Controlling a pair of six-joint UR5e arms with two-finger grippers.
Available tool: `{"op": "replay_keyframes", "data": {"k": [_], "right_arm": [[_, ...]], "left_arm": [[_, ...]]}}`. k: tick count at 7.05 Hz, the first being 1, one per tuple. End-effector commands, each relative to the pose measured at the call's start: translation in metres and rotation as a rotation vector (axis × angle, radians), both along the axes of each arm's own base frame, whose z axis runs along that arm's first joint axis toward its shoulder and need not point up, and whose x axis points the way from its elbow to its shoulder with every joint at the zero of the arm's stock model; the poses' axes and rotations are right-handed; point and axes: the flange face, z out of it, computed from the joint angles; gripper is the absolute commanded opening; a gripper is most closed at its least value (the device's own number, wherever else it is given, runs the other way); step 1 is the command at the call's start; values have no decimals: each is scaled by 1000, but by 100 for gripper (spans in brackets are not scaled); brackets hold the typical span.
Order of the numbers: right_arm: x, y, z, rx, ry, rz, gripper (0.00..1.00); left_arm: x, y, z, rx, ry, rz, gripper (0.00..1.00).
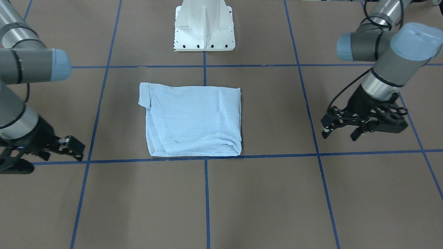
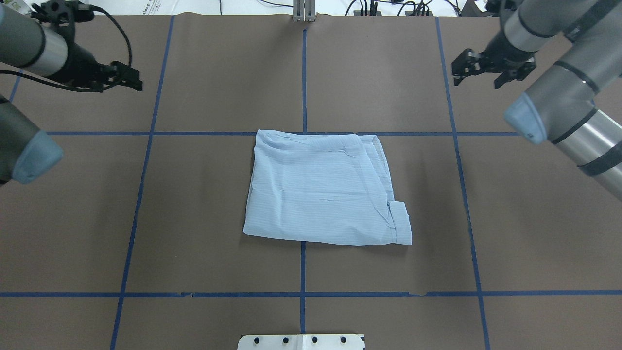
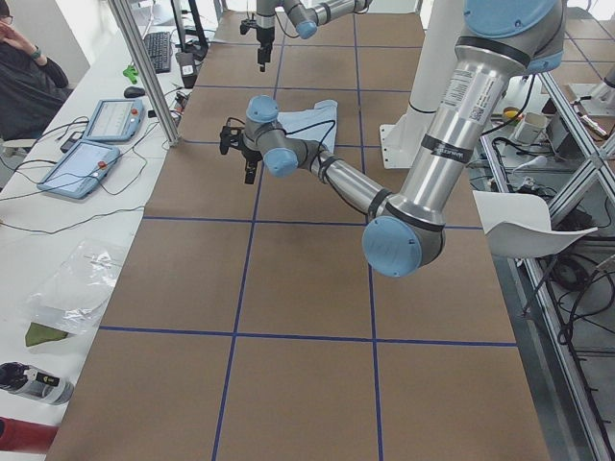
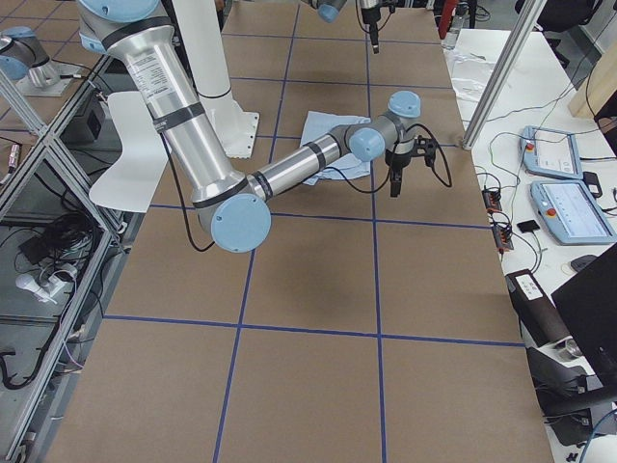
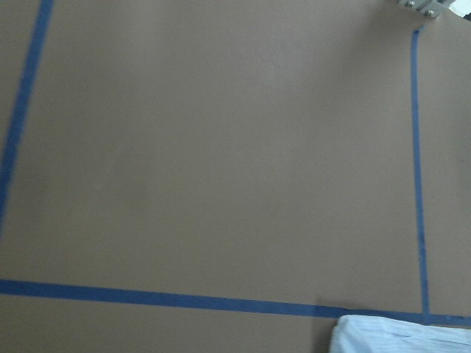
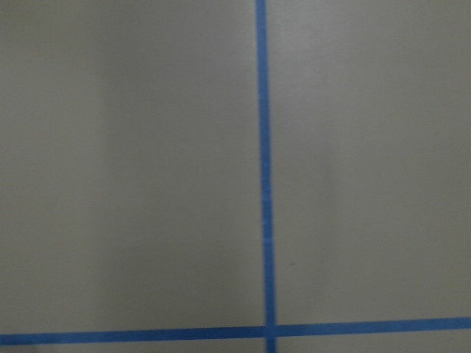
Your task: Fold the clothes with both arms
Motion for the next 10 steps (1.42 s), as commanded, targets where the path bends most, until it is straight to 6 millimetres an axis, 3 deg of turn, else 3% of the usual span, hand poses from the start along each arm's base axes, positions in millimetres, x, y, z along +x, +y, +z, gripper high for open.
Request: {"op": "replay_keyframes", "data": {"k": [1, 2, 3, 4, 5, 6, 7, 8, 9, 10], "right_arm": [[109, -12, 50, 38, 118, -170, 100], [147, -6, 81, 58, 143, -231, 100], [177, 9, 121, 63, 144, -278, 100], [203, 27, 155, 58, 130, -308, 100], [231, 40, 181, 63, 111, -329, 100], [242, 56, 197, 46, 101, -321, 100], [243, 58, 204, 40, 101, -315, 100], [261, 68, 216, 18, 103, -285, 100], [290, 102, 248, -29, 91, -241, 100], [290, 105, 252, 8, 95, -233, 100]], "left_arm": [[-120, -1, 73, 80, -142, 72, 100], [-178, 16, 115, 104, -158, 120, 100], [-216, 29, 159, 150, -228, 199, 100], [-271, 37, 206, 138, -272, 203, 100], [-310, 41, 240, 135, -298, 201, 100], [-313, 43, 245, 127, -298, 205, 100], [-314, 44, 253, 133, -301, 204, 100], [-315, 45, 259, 135, -303, 203, 100], [-316, 53, 275, 105, -337, 199, 100], [-316, 48, 269, 97, -343, 194, 100]]}}
